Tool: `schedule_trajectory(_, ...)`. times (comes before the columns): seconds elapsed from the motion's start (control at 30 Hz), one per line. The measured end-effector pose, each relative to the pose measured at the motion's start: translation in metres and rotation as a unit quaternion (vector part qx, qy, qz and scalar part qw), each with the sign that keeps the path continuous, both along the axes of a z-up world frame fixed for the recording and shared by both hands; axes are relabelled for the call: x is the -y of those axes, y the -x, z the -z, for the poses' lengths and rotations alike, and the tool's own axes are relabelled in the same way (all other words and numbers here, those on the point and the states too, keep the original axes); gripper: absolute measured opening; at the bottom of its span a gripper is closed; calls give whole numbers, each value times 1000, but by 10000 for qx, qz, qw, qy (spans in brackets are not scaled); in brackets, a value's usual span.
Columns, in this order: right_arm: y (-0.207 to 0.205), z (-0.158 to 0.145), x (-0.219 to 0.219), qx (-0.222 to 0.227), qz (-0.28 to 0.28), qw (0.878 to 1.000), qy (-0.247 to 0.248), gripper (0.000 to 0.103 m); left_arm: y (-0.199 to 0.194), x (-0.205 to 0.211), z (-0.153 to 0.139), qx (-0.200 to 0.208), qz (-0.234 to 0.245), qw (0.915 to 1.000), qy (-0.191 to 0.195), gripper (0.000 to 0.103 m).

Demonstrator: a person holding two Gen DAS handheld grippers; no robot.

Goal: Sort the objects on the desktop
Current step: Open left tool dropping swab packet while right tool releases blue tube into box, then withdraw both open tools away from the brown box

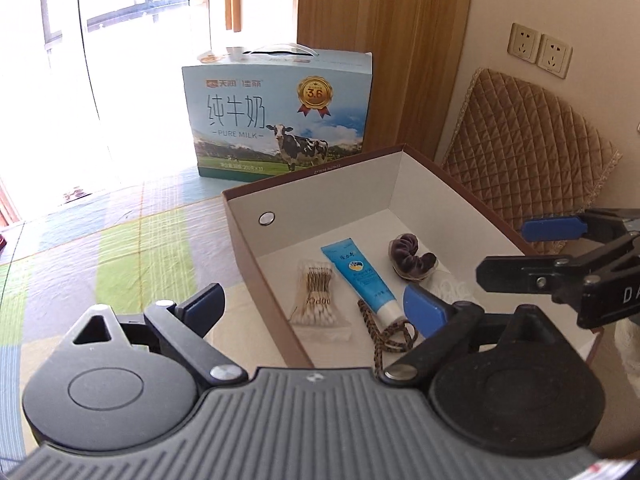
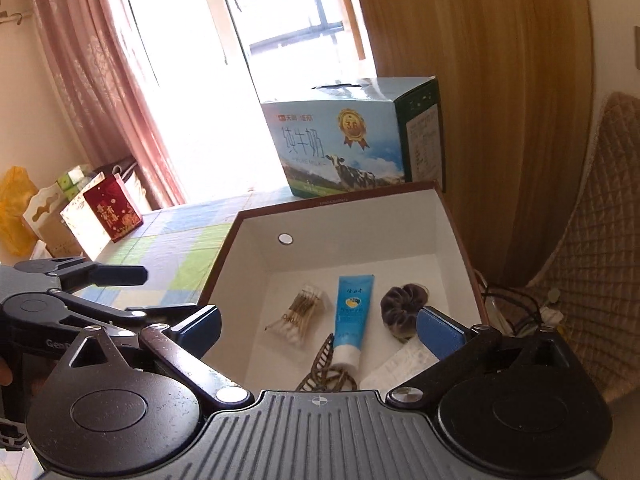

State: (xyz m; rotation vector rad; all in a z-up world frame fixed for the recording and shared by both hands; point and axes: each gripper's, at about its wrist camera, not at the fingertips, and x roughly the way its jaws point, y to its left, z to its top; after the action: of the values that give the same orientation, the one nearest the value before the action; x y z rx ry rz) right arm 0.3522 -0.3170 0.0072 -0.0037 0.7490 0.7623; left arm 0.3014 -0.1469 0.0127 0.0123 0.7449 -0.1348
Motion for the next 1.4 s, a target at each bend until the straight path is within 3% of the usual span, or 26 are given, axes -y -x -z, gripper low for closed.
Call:
schedule_trajectory(0.33, 53, -4, 24, 284, 642, 9969, 351, 101, 59, -3, -22, 531, -349, 9980, 5, 99)
schedule_trajectory(0.83, 137, -8, 43, 359, 1047, 9925, 511, 101, 142, -4, -44, 1110, -312, 9926, -387, 102)
schedule_trajectory(0.93, 152, -10, 41, 360, 1118, 9913, 593, 101, 153, -9, -47, 960, -392, 9938, -404, 102)
schedule_trajectory(1.1, 174, -9, 36, 185, 1250, 9894, 716, 101, 166, -16, -38, 342, -436, 9981, -281, 102)
schedule_trajectory(1.4, 202, -1, 20, 30, 1285, 9879, 864, 101, 192, -19, -20, -89, -399, 9987, -293, 102)
